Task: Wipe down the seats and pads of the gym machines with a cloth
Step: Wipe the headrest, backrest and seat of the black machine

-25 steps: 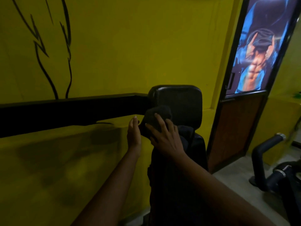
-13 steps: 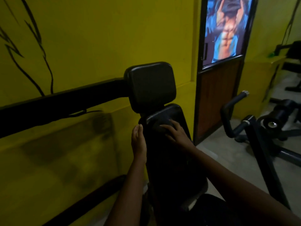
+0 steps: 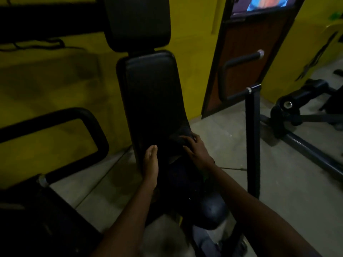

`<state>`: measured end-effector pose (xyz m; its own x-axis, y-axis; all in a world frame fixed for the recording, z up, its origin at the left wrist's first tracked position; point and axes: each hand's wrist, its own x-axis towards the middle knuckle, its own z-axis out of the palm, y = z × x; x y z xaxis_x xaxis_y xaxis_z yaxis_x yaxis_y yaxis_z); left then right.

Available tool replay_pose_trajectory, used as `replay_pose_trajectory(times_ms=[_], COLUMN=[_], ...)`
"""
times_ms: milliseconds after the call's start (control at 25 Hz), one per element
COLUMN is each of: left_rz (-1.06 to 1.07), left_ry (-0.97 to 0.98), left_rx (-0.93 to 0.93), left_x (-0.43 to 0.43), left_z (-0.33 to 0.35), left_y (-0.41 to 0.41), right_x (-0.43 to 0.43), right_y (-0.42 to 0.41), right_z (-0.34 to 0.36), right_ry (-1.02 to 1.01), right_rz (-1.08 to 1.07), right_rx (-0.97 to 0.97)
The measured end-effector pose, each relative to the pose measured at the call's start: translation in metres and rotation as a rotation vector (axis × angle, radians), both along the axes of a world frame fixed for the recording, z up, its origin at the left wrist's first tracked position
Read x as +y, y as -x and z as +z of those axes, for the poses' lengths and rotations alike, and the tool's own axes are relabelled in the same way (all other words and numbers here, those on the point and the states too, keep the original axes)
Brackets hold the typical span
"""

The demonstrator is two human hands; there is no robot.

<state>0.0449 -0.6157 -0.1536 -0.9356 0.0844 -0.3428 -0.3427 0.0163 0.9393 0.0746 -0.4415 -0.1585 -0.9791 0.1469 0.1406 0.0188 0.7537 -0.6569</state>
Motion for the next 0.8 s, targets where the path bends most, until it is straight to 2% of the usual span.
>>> replay_pose_trajectory(times_ms=[200, 360, 440, 600, 800], left_rz=[0.035, 0.101, 0.136, 0.301, 0.585], left_ry=[0.127, 0.159, 0.157, 0.039, -0.251], left_rx=[-0.174, -0.305, -0.36, -0.394, -0.541], left_x=[0.009, 0.017, 0.021, 0.041, 0.063], left_z=[-0.095, -0.169, -0.203, -0.253, -0.292], left_y=[-0.052, -0.081, -0.093, -0.087, -0.058], right_x=[0.021, 0.016, 0.012, 0.017, 0.019], right_y=[-0.054, -0.085, -0.098, -0.084, -0.033], right_z=[-0.08, -0.153, -0.185, -0.216, -0.239], right_ry=[-0.228, -0.446, -0.527, -0.676, -0.694], right_rz=[-0.008, 0.196, 0.285, 0.428, 0.565], right_rx=[-0.202, -0.397, -0.423, -0.303, -0.151])
